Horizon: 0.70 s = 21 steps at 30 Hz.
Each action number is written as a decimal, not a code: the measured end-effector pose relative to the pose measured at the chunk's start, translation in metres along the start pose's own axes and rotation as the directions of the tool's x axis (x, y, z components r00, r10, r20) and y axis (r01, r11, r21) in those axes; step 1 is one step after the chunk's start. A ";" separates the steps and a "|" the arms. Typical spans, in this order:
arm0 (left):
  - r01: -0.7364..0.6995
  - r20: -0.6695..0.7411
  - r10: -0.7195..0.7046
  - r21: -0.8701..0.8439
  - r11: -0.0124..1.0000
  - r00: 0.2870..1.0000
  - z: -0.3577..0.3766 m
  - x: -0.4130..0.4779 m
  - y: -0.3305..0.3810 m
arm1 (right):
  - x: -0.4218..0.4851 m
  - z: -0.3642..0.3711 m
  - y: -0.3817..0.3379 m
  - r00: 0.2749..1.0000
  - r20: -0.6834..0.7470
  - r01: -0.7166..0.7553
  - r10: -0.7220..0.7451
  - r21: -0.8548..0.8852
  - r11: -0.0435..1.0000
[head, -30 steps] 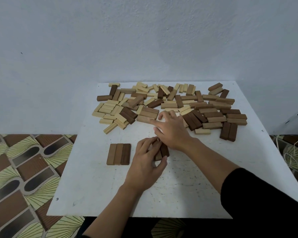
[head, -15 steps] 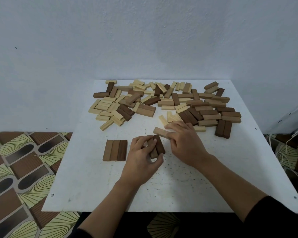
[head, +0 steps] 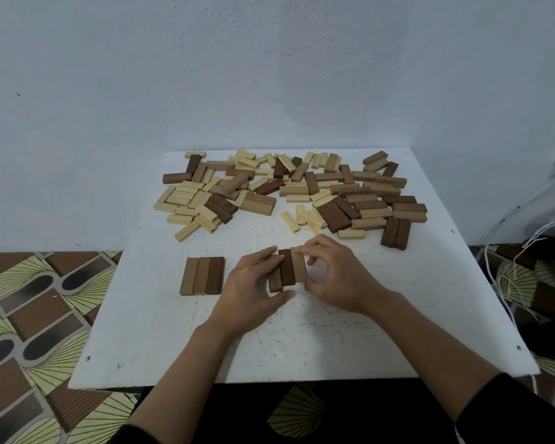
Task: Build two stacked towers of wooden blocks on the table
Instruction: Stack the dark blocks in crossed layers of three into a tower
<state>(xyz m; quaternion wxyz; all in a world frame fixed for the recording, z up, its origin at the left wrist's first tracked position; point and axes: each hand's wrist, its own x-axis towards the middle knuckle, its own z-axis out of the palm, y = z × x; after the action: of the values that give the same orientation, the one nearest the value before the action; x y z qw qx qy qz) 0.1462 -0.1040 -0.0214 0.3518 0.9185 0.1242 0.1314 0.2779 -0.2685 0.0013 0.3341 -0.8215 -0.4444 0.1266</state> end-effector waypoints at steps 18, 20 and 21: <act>0.035 0.246 -0.030 -0.017 0.999 0.969 -0.024 0.024 0.001 | 0.019 -0.005 0.001 0.979 0.203 -0.025 0.018 0.028 0.999; 0.025 0.253 -0.019 -0.020 0.999 0.967 -0.025 0.023 0.002 | 0.017 -0.004 -0.001 0.979 0.204 -0.024 0.018 0.026 0.999; 0.017 0.252 -0.012 -0.019 1.000 0.968 -0.025 0.023 0.002 | 0.017 -0.003 -0.001 0.979 0.204 -0.026 0.020 0.027 0.999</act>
<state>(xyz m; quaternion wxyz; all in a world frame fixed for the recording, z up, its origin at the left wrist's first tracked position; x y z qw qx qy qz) 0.1593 -0.0826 0.0018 0.3752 0.9231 0.0840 0.0124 0.2880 -0.2559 0.0060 0.2972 -0.8042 -0.4651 0.2204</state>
